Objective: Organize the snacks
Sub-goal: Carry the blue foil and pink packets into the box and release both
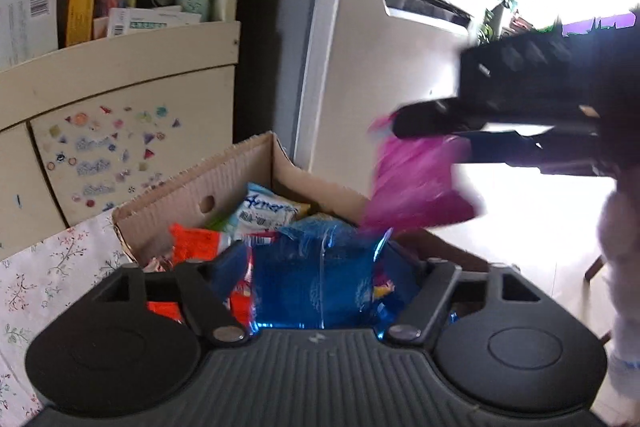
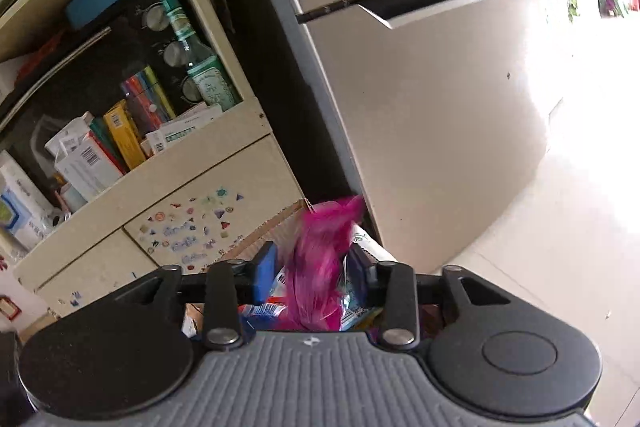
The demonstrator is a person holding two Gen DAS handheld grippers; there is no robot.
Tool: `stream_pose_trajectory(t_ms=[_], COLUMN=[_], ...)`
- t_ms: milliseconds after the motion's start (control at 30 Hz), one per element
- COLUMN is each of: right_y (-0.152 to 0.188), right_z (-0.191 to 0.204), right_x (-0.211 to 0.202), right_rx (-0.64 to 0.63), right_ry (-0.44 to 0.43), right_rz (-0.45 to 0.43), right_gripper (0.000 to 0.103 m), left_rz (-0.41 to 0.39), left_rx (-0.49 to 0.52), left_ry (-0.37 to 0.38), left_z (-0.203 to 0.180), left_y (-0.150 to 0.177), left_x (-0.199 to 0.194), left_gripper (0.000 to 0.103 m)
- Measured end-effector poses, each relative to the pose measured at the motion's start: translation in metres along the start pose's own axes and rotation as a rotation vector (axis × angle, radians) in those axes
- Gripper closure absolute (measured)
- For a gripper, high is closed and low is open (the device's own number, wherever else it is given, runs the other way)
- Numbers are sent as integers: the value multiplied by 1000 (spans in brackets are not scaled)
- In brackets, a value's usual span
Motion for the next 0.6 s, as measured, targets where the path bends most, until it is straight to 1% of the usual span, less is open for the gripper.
stream_pose_trajectory(t_ms=[33, 133, 167, 233, 333, 433, 533, 600], right_y=[-1, -2, -3, -3, -1, 2, 5, 7], right_z=[-3, -7, -7, -8, -7, -5, -4, -3], right_x=[1, -2, -3, -6, -8, -14, -20, -25], right_rx=[23, 81, 90, 98, 105, 104, 77, 47], right_ry=[2, -10, -15, -13, -4, -13, 20, 46], right_rz=[4, 14, 16, 14, 21, 27, 29, 26], right_gripper=[39, 32, 31, 24, 19, 16, 10, 9], left_rz=[-1, -5, -7, -5, 9, 42, 83, 113], left_rx=[6, 12, 11, 11, -3, -25, -42, -46], left_ry=[-5, -10, -17, -34, -54, -78, -91, -96], left_z=[0, 1, 2, 3, 4, 5, 5, 5], left_y=[1, 1, 0, -1, -1, 3, 9, 15], left_x=[-2, -10, -13, -19, -26, -31, -35, -38], left_gripper=[18, 11, 10, 9, 7, 6, 5, 5])
Point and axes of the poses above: each gripper's, at about its wrist camera, not at the fingertips, and x roughly the way its jaws point, z to its left, y to its underside, the point moved 9 cm from there along x, roughly the way its jaws point, and after that the axes turned 14 degrees about x, right-handed, at the moved point
